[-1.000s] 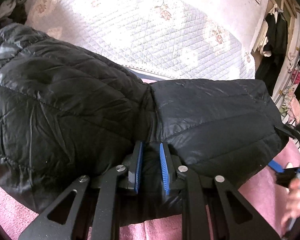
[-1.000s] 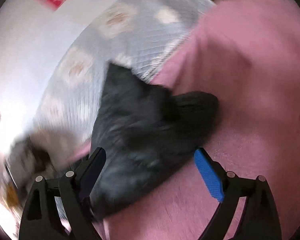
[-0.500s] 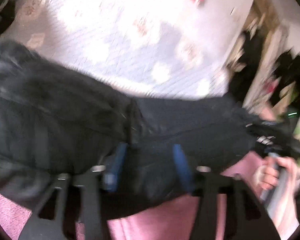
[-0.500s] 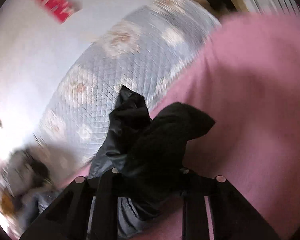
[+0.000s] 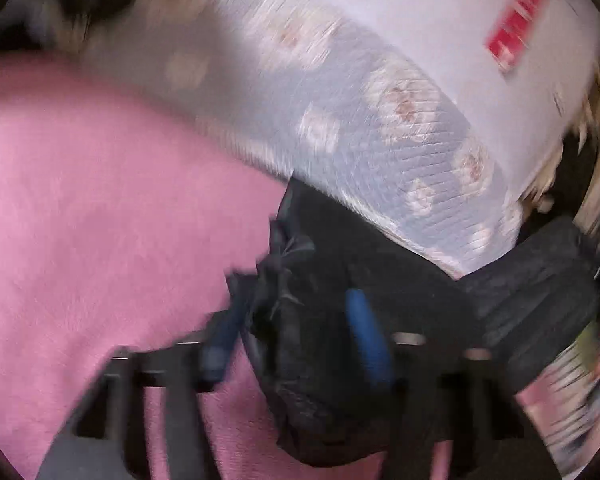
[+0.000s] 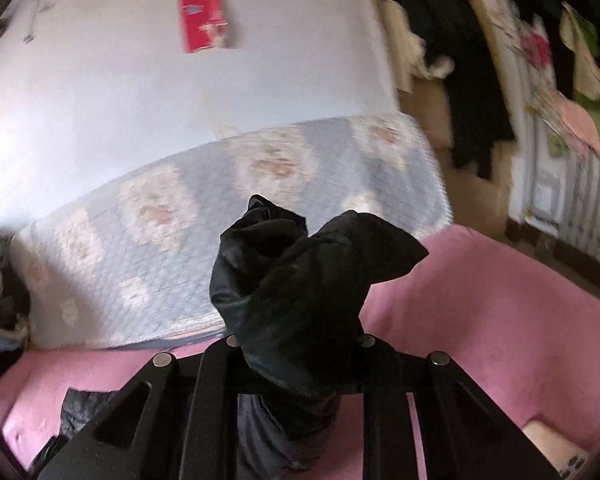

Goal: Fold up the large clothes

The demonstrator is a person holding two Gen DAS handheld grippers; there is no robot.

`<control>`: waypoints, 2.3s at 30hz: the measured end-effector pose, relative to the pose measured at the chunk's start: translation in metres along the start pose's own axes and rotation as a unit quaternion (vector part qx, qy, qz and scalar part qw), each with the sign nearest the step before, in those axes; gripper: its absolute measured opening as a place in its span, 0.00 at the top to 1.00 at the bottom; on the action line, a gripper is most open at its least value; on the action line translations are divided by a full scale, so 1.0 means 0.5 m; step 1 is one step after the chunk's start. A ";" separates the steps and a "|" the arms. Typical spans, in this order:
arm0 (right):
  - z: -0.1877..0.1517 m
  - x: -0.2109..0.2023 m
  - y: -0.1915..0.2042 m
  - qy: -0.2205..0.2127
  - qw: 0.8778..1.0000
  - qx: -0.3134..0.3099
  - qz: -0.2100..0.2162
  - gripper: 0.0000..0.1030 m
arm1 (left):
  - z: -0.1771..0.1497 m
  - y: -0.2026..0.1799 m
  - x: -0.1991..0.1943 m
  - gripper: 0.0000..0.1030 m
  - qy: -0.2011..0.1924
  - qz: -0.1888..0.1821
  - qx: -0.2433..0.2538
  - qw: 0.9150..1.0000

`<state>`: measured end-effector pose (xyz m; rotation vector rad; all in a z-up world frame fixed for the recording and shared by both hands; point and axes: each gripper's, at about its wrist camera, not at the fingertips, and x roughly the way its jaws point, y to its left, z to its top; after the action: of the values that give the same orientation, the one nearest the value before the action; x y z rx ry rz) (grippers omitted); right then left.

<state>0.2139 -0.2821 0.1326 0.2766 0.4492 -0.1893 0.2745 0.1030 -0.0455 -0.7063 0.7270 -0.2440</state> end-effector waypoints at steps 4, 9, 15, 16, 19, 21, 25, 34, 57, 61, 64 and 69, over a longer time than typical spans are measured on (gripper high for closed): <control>-0.015 -0.028 0.089 -0.007 0.997 0.005 0.078 0.78 | -0.013 0.013 0.032 0.87 0.036 -0.014 -0.011 0.999; -0.078 -0.013 0.210 0.065 0.973 0.036 0.219 0.78 | -0.006 -0.017 0.053 0.87 0.043 0.002 0.020 0.999; -0.214 0.056 0.302 0.138 0.953 0.067 0.261 0.77 | 0.014 -0.009 0.057 0.87 0.041 -0.014 0.021 0.999; -0.233 0.061 0.314 0.141 0.955 0.059 0.256 0.77 | 0.014 -0.010 0.055 0.87 0.039 -0.013 0.023 0.999; -0.259 0.051 0.351 0.145 0.960 -0.008 0.238 0.74 | 0.011 -0.012 0.049 0.87 0.040 -0.008 0.028 0.999; -0.253 0.032 0.353 0.139 0.960 -0.028 0.241 0.68 | 0.008 -0.021 0.044 0.86 0.036 0.007 0.039 0.999; -0.195 -0.013 0.296 0.111 0.958 0.033 0.260 0.21 | -0.003 -0.060 0.034 0.84 0.019 0.044 0.088 0.995; -0.076 0.002 0.134 0.034 0.987 0.102 0.118 0.16 | -0.003 -0.056 0.034 0.83 0.017 0.036 0.083 0.996; -0.252 0.216 0.266 0.191 0.966 -0.039 0.167 0.19 | 0.003 -0.067 -0.021 0.77 -0.059 0.059 0.089 0.993; -0.258 0.208 0.273 0.178 0.969 -0.064 0.161 0.19 | 0.022 -0.135 -0.188 0.31 -0.221 0.047 0.141 0.964; -0.260 0.201 0.281 0.168 0.969 -0.085 0.160 0.19 | 0.055 -0.177 -0.238 0.29 -0.203 -0.025 0.131 0.970; -0.252 0.191 0.266 0.162 0.968 -0.055 0.182 0.19 | 0.057 -0.233 -0.189 0.23 -0.140 -0.023 0.159 0.977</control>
<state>0.2797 -0.1294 0.0097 0.2763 0.7200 0.2440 0.2286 0.0716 0.0966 -0.4389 0.3894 -0.2879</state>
